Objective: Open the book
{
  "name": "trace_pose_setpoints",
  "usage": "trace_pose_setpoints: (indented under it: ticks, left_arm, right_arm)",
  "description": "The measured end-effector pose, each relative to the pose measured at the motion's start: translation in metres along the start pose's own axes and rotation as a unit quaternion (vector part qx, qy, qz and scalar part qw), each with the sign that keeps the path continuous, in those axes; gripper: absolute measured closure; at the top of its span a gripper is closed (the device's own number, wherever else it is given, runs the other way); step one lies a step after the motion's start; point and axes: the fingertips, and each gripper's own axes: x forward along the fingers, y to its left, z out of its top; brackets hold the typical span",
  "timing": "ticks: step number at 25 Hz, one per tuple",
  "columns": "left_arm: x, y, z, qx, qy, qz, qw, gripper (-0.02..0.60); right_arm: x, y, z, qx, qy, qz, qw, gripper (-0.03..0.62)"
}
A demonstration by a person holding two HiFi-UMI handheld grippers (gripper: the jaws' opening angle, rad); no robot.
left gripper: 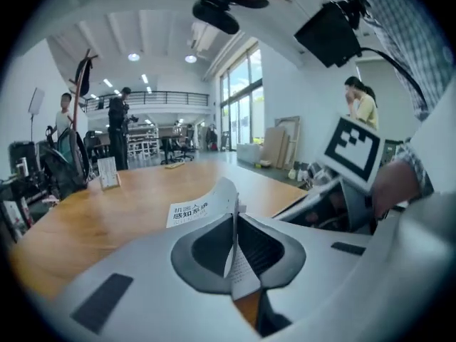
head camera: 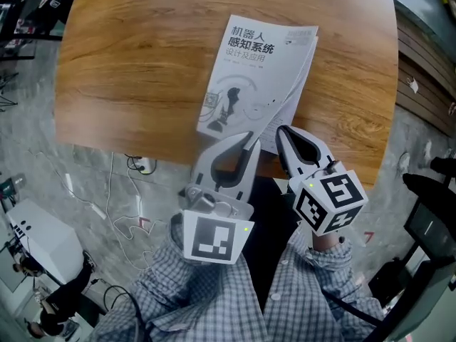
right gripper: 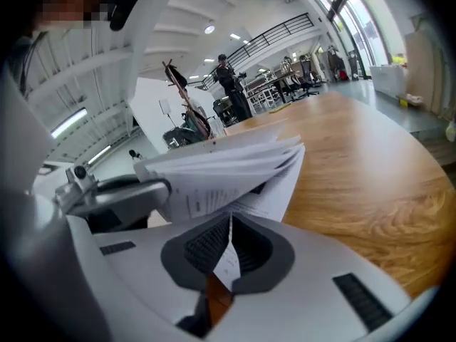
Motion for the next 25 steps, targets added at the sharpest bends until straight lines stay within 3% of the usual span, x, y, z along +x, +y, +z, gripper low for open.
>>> trace_pose_setpoints:
  ticks: [3,5,6,11,14,23,25]
  left_arm:
    - [-0.007,0.012,0.006,-0.081,-0.020,0.000,0.9965,0.551]
    - [-0.013,0.021,0.010,-0.157,-0.040,0.013,0.9866,0.551]
    - [-0.015,0.024,0.013,-0.177,-0.048,0.015,0.9829,0.551]
    - [-0.027,0.037,0.025,-0.215,-0.088,0.003,0.9727,0.551]
    - [-0.035,0.049,0.023,-0.255,-0.105,0.007,0.9613,0.551]
    - [-0.071,0.103,-0.001,-0.329,-0.122,0.088,0.9321,0.551]
    - [-0.077,0.116,-0.010,-0.327,-0.121,0.110,0.9308,0.551]
  right_arm:
    - [0.010,-0.003,-0.009,-0.054,0.024,-0.024,0.998,0.569]
    - [0.015,-0.005,-0.017,-0.082,0.044,-0.037,0.995,0.569]
    - [0.016,-0.007,-0.021,-0.090,0.055,-0.044,0.993,0.569]
    - [0.016,-0.022,-0.030,-0.112,0.084,-0.075,0.987,0.569]
    - [0.016,-0.027,-0.027,-0.123,0.092,-0.089,0.984,0.571]
    - [0.014,-0.029,-0.025,-0.090,0.085,-0.089,0.988,0.571]
    - [0.015,-0.028,-0.025,-0.091,0.085,-0.089,0.988,0.571]
